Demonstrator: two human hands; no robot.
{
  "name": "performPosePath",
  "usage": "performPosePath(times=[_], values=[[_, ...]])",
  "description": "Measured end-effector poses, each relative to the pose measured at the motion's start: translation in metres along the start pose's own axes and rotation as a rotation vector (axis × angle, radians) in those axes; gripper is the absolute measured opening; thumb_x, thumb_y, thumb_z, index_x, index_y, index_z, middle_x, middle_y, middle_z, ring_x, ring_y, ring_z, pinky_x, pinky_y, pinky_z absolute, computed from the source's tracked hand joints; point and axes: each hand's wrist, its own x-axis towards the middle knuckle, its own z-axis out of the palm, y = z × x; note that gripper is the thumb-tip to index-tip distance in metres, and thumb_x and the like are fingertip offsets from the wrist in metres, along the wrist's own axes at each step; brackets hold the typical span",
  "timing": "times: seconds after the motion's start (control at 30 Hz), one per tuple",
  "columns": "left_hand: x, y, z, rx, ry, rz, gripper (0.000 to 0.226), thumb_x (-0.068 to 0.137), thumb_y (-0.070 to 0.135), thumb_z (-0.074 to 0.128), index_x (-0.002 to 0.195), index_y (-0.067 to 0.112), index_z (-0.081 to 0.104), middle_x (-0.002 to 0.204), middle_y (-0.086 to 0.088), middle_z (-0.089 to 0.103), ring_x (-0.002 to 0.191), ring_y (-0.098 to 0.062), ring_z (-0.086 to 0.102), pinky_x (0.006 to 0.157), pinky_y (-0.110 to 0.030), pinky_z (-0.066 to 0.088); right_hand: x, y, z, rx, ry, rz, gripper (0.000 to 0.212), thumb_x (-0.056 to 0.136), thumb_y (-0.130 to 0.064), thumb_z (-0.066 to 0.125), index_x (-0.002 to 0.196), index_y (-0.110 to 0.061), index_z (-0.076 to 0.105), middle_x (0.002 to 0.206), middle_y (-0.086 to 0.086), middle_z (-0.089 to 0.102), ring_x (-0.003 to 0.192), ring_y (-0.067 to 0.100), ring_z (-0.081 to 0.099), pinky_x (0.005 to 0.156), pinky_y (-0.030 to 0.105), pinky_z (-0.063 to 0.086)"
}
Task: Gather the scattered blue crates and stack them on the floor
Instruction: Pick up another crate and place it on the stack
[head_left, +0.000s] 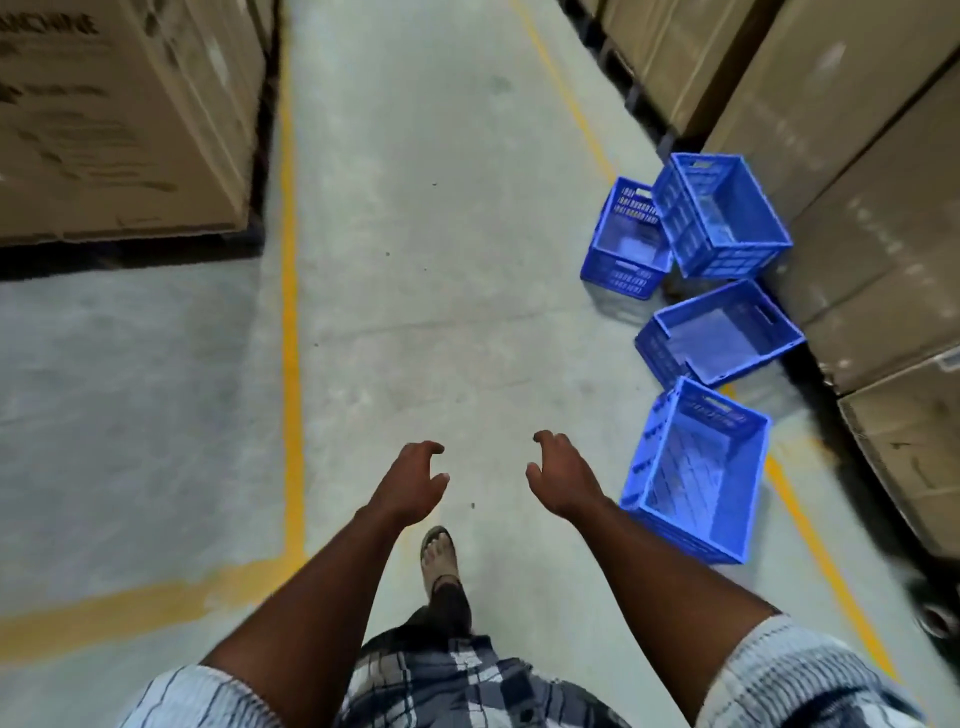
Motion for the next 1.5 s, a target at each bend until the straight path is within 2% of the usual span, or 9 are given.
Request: performPosePath(times=[0.2, 0.57, 0.73, 1.07, 1.3, 1.5], values=[[0.118, 0.047, -0.038, 0.117, -0.133, 0.113, 0.05, 0.094, 0.029, 0.056, 0.14, 0.017, 0.041, 0.146, -0.008, 0.037, 0.133, -0.021, 0.042, 0.108, -0.03, 0.034, 0.078, 0.029, -0.061, 0.05, 0.097, 0.167, 0.048, 0.092, -0.026, 0.051, 0.137, -0.015, 0.041, 0.131, 0.011, 0.047, 0.119, 0.03, 0.053, 0.095, 0.038, 0.046], [0.276, 0.131, -0.053, 0.236, -0.273, 0.18, 0.05, 0.094, 0.028, 0.057, 0.139, 0.015, 0.042, 0.143, -0.01, 0.04, 0.127, -0.022, 0.047, 0.103, -0.028, 0.035, 0.187, 0.065, -0.101, 0.257, 0.151, 0.417, 0.048, 0.09, -0.024, 0.052, 0.136, -0.017, 0.043, 0.132, 0.009, 0.048, 0.118, 0.028, 0.053, 0.095, 0.037, 0.045], [0.378, 0.186, -0.062, 0.301, -0.282, 0.198, 0.05, 0.092, 0.031, 0.058, 0.138, 0.017, 0.044, 0.143, -0.011, 0.04, 0.125, -0.026, 0.049, 0.105, -0.033, 0.038, 0.276, 0.098, -0.146, 0.252, 0.154, 0.432, 0.047, 0.09, -0.023, 0.05, 0.137, -0.016, 0.042, 0.133, 0.009, 0.046, 0.12, 0.029, 0.052, 0.096, 0.036, 0.043], [0.543, 0.344, -0.085, 0.227, -0.2, 0.283, 0.047, 0.092, 0.027, 0.059, 0.136, 0.017, 0.047, 0.14, -0.008, 0.045, 0.127, -0.023, 0.046, 0.104, -0.029, 0.034, 0.437, 0.152, -0.284, 0.296, 0.236, 0.435, 0.044, 0.091, -0.022, 0.049, 0.135, -0.016, 0.042, 0.134, 0.009, 0.045, 0.118, 0.03, 0.052, 0.092, 0.037, 0.044], [0.651, 0.399, -0.096, 0.27, -0.271, 0.317, 0.048, 0.091, 0.025, 0.061, 0.136, 0.014, 0.049, 0.14, -0.011, 0.046, 0.132, -0.023, 0.042, 0.105, -0.026, 0.03, 0.529, 0.189, -0.33, 0.303, 0.25, 0.505, 0.045, 0.089, -0.019, 0.051, 0.134, -0.013, 0.044, 0.133, 0.011, 0.047, 0.121, 0.032, 0.05, 0.095, 0.038, 0.043], [0.784, 0.449, -0.123, 0.334, -0.304, 0.408, 0.048, 0.091, 0.024, 0.061, 0.136, 0.012, 0.048, 0.139, -0.013, 0.047, 0.131, -0.025, 0.042, 0.105, -0.028, 0.031, 0.632, 0.208, -0.379, 0.335, 0.305, 0.577, 0.04, 0.087, -0.017, 0.052, 0.127, -0.011, 0.047, 0.128, 0.014, 0.049, 0.117, 0.036, 0.053, 0.091, 0.04, 0.045]])
